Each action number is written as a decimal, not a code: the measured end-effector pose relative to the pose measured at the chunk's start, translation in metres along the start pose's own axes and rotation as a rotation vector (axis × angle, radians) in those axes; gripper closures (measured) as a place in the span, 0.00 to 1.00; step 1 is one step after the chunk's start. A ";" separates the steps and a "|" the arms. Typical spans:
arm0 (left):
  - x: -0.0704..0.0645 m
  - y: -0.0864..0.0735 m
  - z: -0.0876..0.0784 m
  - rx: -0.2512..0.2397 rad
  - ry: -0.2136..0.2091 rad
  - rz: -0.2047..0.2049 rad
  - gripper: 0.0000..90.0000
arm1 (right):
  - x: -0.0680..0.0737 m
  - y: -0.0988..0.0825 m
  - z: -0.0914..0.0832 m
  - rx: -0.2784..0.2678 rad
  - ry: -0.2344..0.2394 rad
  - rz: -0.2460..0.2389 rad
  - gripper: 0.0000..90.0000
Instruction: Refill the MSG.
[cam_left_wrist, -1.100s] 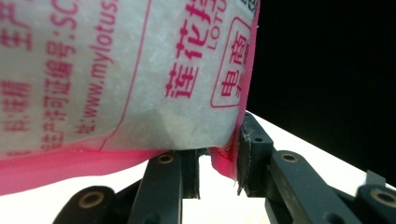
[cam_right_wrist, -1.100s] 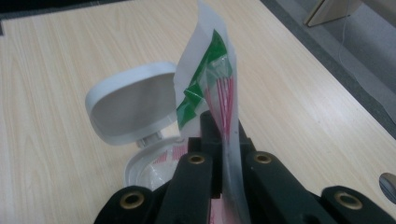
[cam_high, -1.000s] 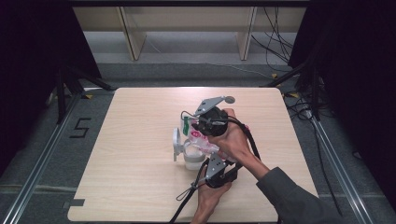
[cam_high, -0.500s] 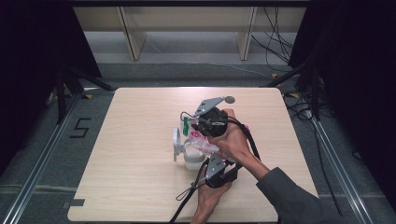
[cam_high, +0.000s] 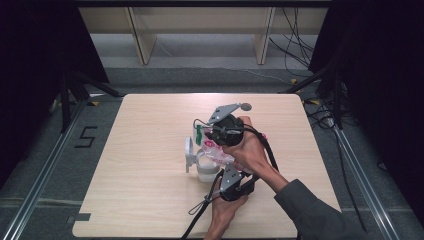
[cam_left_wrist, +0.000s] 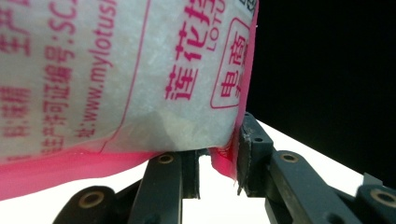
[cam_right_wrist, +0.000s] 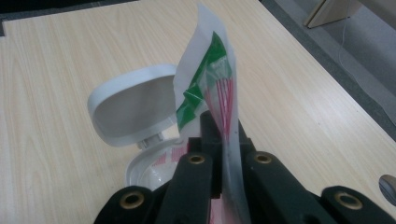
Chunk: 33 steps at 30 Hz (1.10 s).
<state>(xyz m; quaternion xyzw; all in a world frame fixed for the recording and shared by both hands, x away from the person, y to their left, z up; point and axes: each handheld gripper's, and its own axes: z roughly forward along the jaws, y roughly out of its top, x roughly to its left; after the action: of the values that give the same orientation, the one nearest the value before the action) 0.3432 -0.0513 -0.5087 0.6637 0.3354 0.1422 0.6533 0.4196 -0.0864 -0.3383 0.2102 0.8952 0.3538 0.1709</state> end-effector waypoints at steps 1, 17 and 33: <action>0.000 0.000 0.000 -0.002 0.001 0.000 0.81 | 0.001 0.000 0.000 0.008 -0.002 -0.001 1.00; 0.000 0.002 -0.001 0.006 -0.002 0.012 0.81 | -0.002 0.001 -0.001 -0.003 0.001 -0.016 1.00; 0.001 0.002 -0.001 0.015 0.000 0.016 0.81 | -0.001 0.000 -0.002 -0.005 -0.002 -0.003 1.00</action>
<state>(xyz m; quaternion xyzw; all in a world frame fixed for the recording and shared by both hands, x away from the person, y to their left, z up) 0.3433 -0.0496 -0.5073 0.6711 0.3313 0.1450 0.6472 0.4195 -0.0876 -0.3366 0.2088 0.8945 0.3554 0.1729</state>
